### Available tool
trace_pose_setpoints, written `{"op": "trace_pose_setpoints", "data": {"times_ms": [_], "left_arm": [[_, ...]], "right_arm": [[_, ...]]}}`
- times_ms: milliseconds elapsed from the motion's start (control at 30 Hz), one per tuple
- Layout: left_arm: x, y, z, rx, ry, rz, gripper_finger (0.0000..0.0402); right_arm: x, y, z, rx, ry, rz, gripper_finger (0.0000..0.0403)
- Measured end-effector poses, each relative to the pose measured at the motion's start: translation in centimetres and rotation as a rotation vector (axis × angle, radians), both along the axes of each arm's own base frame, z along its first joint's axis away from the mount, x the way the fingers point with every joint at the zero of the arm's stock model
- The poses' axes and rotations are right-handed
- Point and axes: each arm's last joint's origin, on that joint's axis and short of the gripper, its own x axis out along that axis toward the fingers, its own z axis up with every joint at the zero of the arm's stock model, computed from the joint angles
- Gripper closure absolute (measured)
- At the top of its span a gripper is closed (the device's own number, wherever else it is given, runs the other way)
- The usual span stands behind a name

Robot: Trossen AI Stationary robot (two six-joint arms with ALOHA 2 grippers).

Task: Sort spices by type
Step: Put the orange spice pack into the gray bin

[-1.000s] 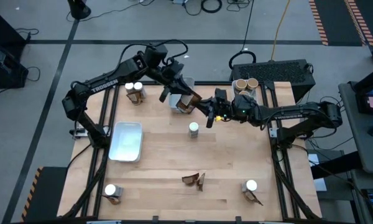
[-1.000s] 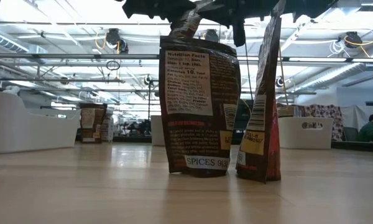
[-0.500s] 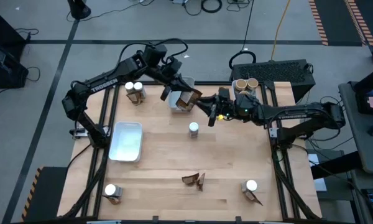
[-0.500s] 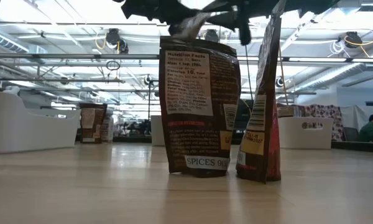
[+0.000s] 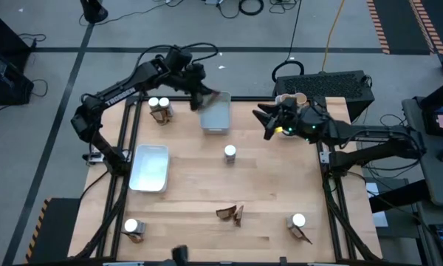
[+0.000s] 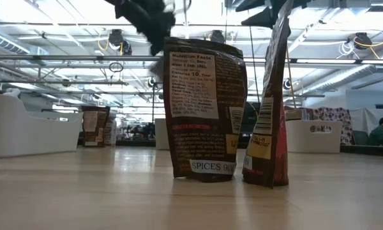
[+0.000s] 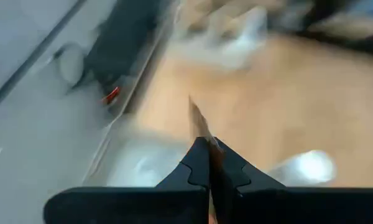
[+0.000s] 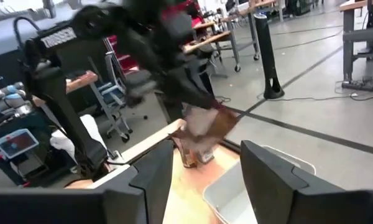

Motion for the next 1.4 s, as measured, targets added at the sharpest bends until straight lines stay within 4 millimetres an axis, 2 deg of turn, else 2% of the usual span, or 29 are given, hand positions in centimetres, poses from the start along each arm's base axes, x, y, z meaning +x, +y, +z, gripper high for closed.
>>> {"op": "trace_pose_setpoints", "data": {"times_ms": [67, 133, 167, 267, 300, 367, 400, 433, 533, 600, 767, 867, 967, 1200, 1333, 1400], "left_arm": [[-0.2, 0.0, -0.3, -0.073, -0.04, -0.12, 0.0401], [-0.2, -0.8, 0.5, -0.193, -0.212, -0.382, 0.0401], [0.0, -1.1, 1.0, -0.193, -0.247, -0.416, 0.0401], [0.6, -0.8, 0.8, -0.019, -0.101, -0.118, 0.0401], [0.6, -0.6, 0.4, -0.013, -0.072, -0.108, 0.0401], [0.2, -0.7, 0.2, -0.139, -0.16, -0.309, 0.0401], [0.3, -1.1, 0.6, -0.186, -0.242, -0.427, 0.0401], [0.6, -1.4, 1.2, -0.187, -0.284, -0.466, 0.0401], [0.9, -1.1, 0.9, -0.08, -0.169, -0.248, 0.0401], [0.7, -0.4, 0.3, -0.083, -0.162, -0.257, 0.0401], [0.8, -0.9, 1.0, -0.066, -0.205, -0.283, 0.0401], [0.9, -0.2, 0.5, -0.044, -0.195, -0.236, 0.0401], [1.0, 0.1, 1.1, -0.005, -0.228, -0.217, 0.0401], [2.5, 1.6, -1.5, -0.017, -0.164, -0.153, 0.0401], [3.5, 2.7, -2.4, -0.024, -0.217, -0.181, 0.0401], [3.6, 3.4, -2.2, -0.038, -0.28, -0.169, 0.0401]], "right_arm": [[0.0, 0.0, 0.0, -0.004, 0.001, 0.0, 0.0235], [0.0, 0.0, -0.1, -0.004, 0.008, 0.0, 0.0235], [0.1, 0.0, -0.1, -0.005, 0.01, 0.0, 0.0235], [0.1, 0.0, -0.2, -0.004, 0.014, 0.0, 0.0235], [0.1, 0.0, -0.2, -0.004, 0.013, 0.0, 0.0235], [0.1, 0.0, -0.2, -0.002, 0.012, 0.0, 0.0235], [0.2, 0.0, -0.2, -0.001, 0.013, 0.001, 0.0236], [0.2, 0.0, -0.2, -0.001, 0.014, 0.002, 0.0236], [0.2, 0.0, -0.2, -0.001, 0.013, 0.002, 0.0236], [0.2, 0.0, -0.2, -0.001, 0.014, 0.002, 0.0236], [0.2, 0.0, -0.2, 0.001, 0.012, 0.002, 0.0236], [0.2, 0.0, -0.2, 0.005, 0.01, 0.002, 0.0236], [0.2, 0.0, -0.2, 0.006, 0.01, 0.004, 0.0236], [0.2, 0.0, -0.2, 0.013, 0.006, 0.007, 0.0236], [0.2, 0.0, -0.2, 0.015, 0.005, 0.013, 0.0236], [0.2, 0.1, -0.2, 0.021, 0.003, 0.024, 0.0236]]}}
